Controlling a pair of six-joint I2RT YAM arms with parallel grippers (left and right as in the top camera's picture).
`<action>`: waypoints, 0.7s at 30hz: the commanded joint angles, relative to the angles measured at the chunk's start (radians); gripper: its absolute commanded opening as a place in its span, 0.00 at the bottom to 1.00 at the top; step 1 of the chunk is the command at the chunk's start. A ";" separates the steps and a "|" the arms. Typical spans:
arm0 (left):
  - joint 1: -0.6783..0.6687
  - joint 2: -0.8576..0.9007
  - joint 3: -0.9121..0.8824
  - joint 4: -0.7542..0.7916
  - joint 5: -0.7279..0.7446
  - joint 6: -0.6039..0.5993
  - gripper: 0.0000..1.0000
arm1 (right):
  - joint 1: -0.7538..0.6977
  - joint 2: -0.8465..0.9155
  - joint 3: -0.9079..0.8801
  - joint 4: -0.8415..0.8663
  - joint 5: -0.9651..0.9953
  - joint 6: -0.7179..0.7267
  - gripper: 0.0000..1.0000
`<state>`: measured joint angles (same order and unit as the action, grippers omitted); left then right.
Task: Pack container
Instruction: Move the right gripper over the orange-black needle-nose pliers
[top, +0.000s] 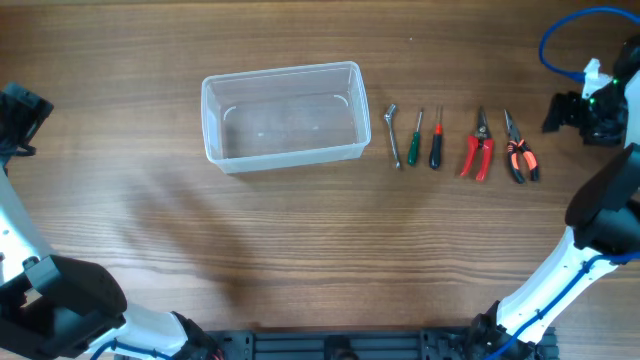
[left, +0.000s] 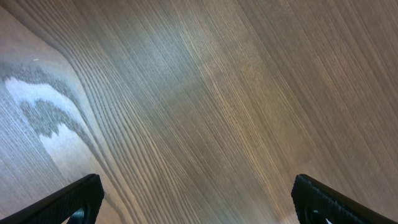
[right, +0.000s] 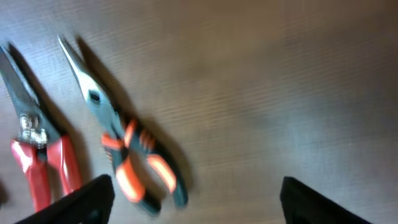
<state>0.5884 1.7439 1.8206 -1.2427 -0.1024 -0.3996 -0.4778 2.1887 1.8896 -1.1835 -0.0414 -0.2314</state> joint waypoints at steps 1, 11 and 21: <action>0.004 0.003 -0.004 0.000 0.008 -0.012 1.00 | 0.032 0.000 -0.013 0.087 -0.029 -0.067 0.88; 0.004 0.003 -0.004 0.000 0.008 -0.012 1.00 | 0.041 -0.001 -0.018 -0.042 -0.053 -0.040 0.83; 0.004 0.003 -0.004 0.000 0.008 -0.012 1.00 | 0.039 -0.144 -0.018 -0.156 -0.071 0.003 0.80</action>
<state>0.5884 1.7439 1.8206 -1.2423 -0.1024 -0.3996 -0.4355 2.1750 1.8732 -1.3354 -0.0898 -0.2478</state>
